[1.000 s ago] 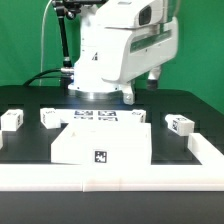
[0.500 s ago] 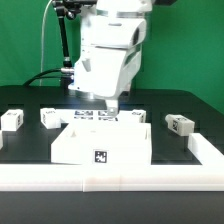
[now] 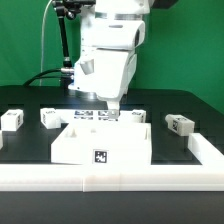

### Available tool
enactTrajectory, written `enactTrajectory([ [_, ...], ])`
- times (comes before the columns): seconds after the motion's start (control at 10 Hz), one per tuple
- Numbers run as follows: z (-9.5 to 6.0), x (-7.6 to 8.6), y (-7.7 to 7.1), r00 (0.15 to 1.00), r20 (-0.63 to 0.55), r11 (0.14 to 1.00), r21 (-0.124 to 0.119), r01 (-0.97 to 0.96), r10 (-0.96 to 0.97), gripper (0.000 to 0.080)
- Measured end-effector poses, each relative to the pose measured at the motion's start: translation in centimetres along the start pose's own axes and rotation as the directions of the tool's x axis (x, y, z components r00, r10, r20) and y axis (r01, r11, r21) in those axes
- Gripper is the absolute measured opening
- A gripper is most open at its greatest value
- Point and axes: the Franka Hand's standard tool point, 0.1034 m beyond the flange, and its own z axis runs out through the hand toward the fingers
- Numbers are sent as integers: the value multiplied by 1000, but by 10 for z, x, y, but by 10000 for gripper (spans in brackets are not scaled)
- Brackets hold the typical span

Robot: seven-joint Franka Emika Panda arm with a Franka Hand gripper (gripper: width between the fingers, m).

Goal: Assemble one leg

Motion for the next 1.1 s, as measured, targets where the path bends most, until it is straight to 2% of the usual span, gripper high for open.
enactTrajectory([
  [0.2,11,1,-16,999,14,999,-10,51,-51,650],
  [0.5,26,-10,-35,999,13,999,19,33,-33,650],
  [0.8,51,-14,-45,1000,5,999,43,21,-21,650],
  [0.9,56,-16,-48,1000,6,998,54,17,-18,650],
  [1.1,58,-20,-48,1000,6,998,58,8,-8,622],
])
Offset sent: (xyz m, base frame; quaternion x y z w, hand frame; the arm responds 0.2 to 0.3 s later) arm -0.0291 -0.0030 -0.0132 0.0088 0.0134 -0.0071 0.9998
